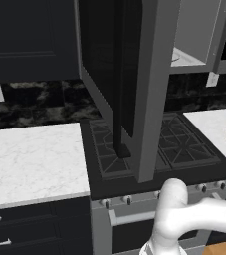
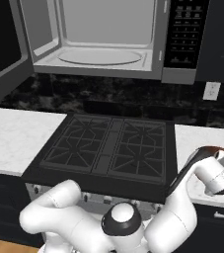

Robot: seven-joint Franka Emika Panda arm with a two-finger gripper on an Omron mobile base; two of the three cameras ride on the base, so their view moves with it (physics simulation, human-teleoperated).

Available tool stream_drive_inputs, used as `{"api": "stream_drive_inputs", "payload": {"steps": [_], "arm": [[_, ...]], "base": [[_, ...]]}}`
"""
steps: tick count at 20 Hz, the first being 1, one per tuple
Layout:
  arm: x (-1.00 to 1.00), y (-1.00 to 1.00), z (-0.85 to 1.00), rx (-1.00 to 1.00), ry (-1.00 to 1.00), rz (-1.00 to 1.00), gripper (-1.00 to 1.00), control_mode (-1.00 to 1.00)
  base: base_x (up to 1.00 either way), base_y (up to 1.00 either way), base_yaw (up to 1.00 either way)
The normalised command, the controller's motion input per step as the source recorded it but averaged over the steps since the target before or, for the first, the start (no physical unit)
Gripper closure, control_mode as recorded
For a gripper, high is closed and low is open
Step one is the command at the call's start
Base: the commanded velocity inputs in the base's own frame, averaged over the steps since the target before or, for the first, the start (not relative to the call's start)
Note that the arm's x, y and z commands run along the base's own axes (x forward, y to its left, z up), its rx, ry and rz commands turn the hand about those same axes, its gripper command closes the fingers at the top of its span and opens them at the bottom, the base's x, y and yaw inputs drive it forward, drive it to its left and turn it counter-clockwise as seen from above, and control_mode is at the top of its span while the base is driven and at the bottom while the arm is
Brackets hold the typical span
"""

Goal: Open the microwave, place the bowl with waffle inside the microwave, then close the microwave door and turn it on.

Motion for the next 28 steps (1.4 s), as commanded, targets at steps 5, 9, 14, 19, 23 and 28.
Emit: {"api": "stream_drive_inputs", "payload": {"steps": [5,9,14,19,23,28], "arm": [[-0.17,0.01,0.00,-0.01,-0.26,0.05,1.00,-1.00],[-0.56,0.24,0.06,-0.03,-0.44,0.15,1.00,-1.00],[-0.61,0.35,0.67,-0.07,-0.13,0.15,1.00,-1.00],[-0.50,0.44,0.97,-0.11,0.00,0.13,1.00,-1.00],[-0.43,0.46,0.80,-0.14,0.00,0.12,1.00,-1.00],[-0.53,0.46,0.57,-0.13,0.00,0.16,1.00,-1.00]], "base": [[0.00,0.00,0.00],[0.00,0.00,0.00],[0.00,0.00,0.00],[0.00,0.00,0.00],[0.00,0.00,0.00],[0.00,0.00,0.00]]}}
